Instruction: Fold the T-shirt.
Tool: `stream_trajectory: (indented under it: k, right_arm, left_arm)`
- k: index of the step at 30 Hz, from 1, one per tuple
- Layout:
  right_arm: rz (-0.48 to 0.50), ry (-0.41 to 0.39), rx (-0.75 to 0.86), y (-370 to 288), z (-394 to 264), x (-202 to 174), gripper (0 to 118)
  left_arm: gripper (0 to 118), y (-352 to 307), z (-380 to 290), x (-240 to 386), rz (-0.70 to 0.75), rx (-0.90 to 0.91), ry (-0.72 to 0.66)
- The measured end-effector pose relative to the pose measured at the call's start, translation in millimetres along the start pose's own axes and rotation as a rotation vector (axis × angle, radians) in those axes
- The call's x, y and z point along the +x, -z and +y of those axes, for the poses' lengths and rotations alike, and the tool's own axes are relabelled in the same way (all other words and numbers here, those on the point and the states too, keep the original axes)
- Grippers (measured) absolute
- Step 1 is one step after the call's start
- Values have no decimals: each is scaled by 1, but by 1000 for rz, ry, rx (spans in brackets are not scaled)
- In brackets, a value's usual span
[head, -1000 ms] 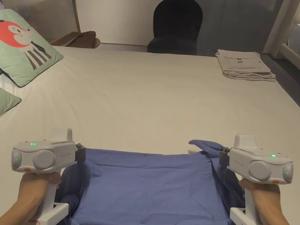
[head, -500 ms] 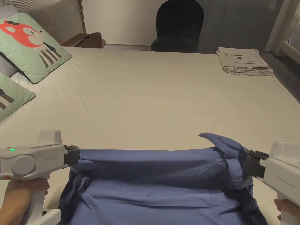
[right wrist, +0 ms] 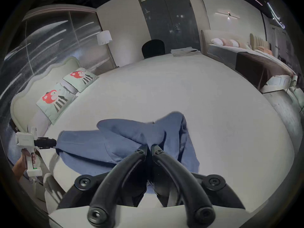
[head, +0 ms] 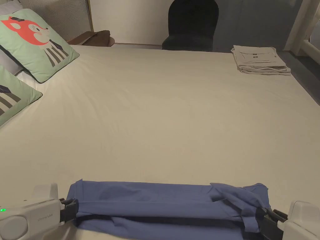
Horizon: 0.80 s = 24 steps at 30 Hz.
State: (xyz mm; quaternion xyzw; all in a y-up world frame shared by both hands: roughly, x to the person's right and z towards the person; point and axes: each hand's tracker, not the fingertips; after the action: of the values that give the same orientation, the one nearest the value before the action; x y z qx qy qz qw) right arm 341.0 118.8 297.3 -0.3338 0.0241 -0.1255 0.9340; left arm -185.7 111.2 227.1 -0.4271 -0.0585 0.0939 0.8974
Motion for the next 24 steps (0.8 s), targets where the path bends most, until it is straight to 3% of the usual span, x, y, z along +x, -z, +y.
stream_trajectory:
  k: [9,11,13,15,16,17,24]
  right_arm:
    - [-114,-47,-77,19,-25,-5,3]
    - [-122,-64,-65,11,-19,-13,6]
    - [-138,-100,-22,-1,-7,-24,37]
    - [-154,-141,48,-11,10,-37,88]
    - [-157,-155,90,-16,18,-43,101]
    - [-155,-164,144,-21,27,-49,105]
    - [-146,-203,444,-44,79,-92,104]
  left_arm:
    - [5,10,-12,6,56,-28,32]
    - [13,7,-8,9,65,-32,33]
    - [58,1,-1,13,61,-28,20]
    - [102,-6,8,18,7,24,-6]
    - [108,-13,14,25,-20,65,-4]
    - [108,-20,21,32,-32,108,2]
    - [108,-66,63,95,-42,483,132]
